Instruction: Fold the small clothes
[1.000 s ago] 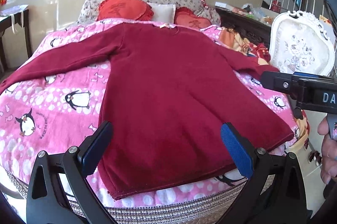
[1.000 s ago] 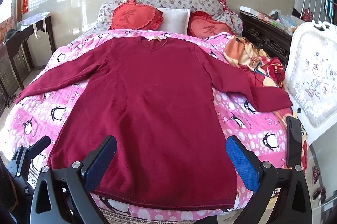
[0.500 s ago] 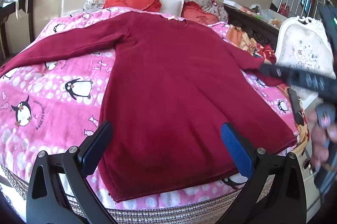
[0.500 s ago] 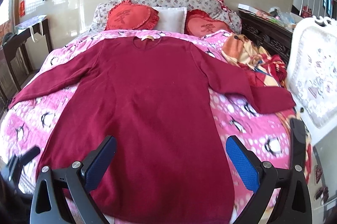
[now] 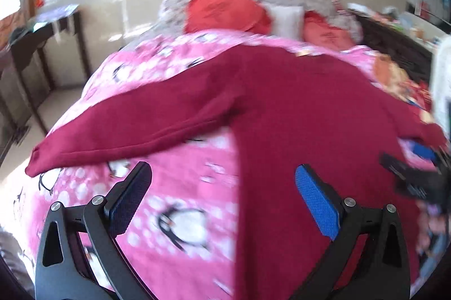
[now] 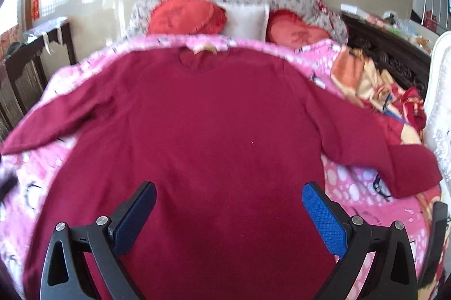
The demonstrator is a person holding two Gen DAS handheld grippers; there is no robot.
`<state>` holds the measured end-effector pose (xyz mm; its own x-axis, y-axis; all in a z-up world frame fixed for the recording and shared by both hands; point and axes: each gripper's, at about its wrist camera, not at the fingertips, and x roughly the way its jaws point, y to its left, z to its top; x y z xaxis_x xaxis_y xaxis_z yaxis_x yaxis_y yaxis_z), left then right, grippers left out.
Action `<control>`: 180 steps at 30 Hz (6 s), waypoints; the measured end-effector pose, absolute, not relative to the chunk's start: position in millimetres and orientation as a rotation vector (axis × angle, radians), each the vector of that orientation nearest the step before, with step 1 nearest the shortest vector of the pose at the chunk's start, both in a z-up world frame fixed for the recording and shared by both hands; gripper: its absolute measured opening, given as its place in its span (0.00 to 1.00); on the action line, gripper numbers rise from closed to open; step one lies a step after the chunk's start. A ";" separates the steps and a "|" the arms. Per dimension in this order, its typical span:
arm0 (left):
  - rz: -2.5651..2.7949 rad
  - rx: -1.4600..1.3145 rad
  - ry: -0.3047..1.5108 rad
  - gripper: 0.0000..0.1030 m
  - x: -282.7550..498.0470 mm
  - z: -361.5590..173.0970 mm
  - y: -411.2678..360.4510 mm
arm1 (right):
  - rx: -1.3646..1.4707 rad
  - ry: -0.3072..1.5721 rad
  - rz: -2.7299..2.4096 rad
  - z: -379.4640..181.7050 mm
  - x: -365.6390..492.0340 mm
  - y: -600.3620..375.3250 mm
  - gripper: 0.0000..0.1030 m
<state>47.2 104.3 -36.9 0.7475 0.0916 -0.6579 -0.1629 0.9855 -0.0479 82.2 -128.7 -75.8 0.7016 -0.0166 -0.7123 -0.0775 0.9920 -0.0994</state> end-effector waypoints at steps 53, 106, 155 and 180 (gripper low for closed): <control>0.181 -0.321 0.902 0.99 76.2 -98.0 157.6 | -0.028 0.896 0.033 -117.1 96.8 -147.3 1.00; 0.274 -1.132 0.606 0.51 0.0 -87.7 420.9 | -0.019 0.894 0.037 -116.9 97.0 -146.9 1.00; -0.286 -0.483 0.859 0.45 99.2 -104.4 66.5 | 0.587 1.124 0.633 -119.6 211.7 -100.2 0.82; -0.312 -0.591 0.832 0.45 101.7 -111.1 74.6 | 0.201 0.888 0.127 -46.1 241.4 -204.7 0.04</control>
